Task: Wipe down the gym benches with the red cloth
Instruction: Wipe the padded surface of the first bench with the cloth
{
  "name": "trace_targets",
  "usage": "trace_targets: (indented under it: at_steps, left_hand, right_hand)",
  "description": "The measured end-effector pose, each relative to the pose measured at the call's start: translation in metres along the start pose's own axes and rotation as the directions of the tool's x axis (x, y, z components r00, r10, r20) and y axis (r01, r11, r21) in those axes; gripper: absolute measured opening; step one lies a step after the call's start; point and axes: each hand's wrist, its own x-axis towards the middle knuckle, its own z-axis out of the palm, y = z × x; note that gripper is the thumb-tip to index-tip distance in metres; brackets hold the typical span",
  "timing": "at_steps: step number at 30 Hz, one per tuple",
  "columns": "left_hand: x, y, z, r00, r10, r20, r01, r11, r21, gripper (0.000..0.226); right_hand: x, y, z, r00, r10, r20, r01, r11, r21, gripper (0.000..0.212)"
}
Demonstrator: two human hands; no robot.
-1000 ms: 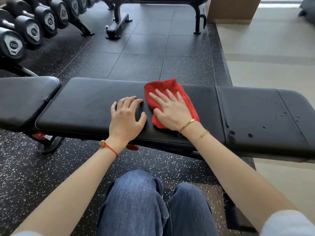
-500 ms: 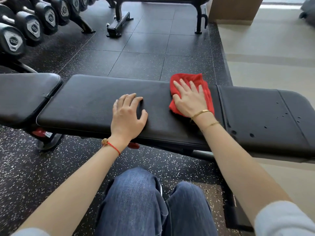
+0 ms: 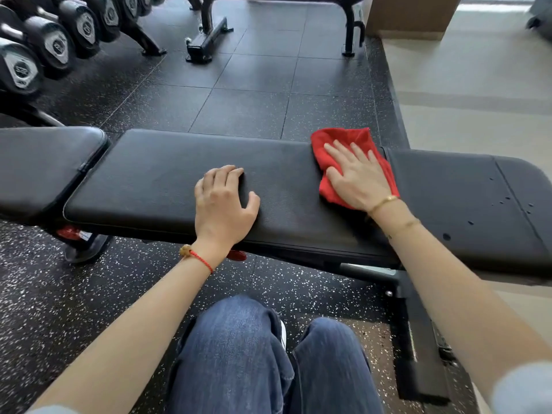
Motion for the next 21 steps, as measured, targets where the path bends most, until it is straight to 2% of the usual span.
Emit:
trace_targets:
  at_steps: [3, 7, 10, 12, 14, 17, 19, 21]
  left_hand:
    - [0.001, 0.001, -0.001, 1.000, 0.000, 0.008, 0.000, 1.000, 0.003, 0.053]
    - [0.002, -0.001, -0.002, 1.000, 0.011, 0.009, -0.011, 1.000, 0.010, 0.053]
    - [0.001, -0.001, -0.002, 1.000, 0.018, 0.010, -0.018, 1.000, 0.010, 0.053]
    - [0.000, -0.001, -0.002, 1.000, 0.019, 0.008, -0.019, 1.000, 0.000, 0.053]
    - [0.000, -0.001, -0.002, 1.000, 0.016, 0.005, -0.016, 1.000, -0.016, 0.052]
    - [-0.002, -0.001, -0.003, 1.000, 0.013, 0.011, -0.013, 1.000, -0.014, 0.052]
    - [-0.001, 0.000, -0.004, 1.000, 0.011, 0.012, -0.011, 1.000, -0.014, 0.052]
    - [-0.002, 0.000, -0.004, 1.000, 0.011, 0.015, -0.010, 1.000, -0.019, 0.051]
  right_hand:
    - [0.030, -0.036, 0.007, 1.000, 0.026, -0.002, -0.026, 1.000, -0.016, 0.056]
    - [0.001, -0.077, 0.019, 0.983, -0.183, 0.022, 0.184, 0.983, -0.007, 0.058]
    - [-0.048, -0.069, 0.019, 0.953, -0.303, 0.009, 0.303, 0.953, -0.002, 0.059]
    - [-0.074, -0.053, 0.017, 0.946, -0.323, 0.001, 0.323, 0.946, -0.020, 0.061]
    - [-0.081, -0.029, 0.011, 0.960, -0.280, -0.005, 0.279, 0.960, -0.023, 0.061]
    - [-0.062, -0.003, 0.004, 0.993, -0.117, -0.014, 0.117, 0.993, 0.000, 0.058]
    - [-0.040, -0.005, 0.001, 1.000, 0.007, -0.031, -0.006, 1.000, 0.013, 0.056]
    - [-0.026, -0.018, 0.003, 0.997, 0.059, -0.041, -0.059, 0.998, 0.003, 0.056]
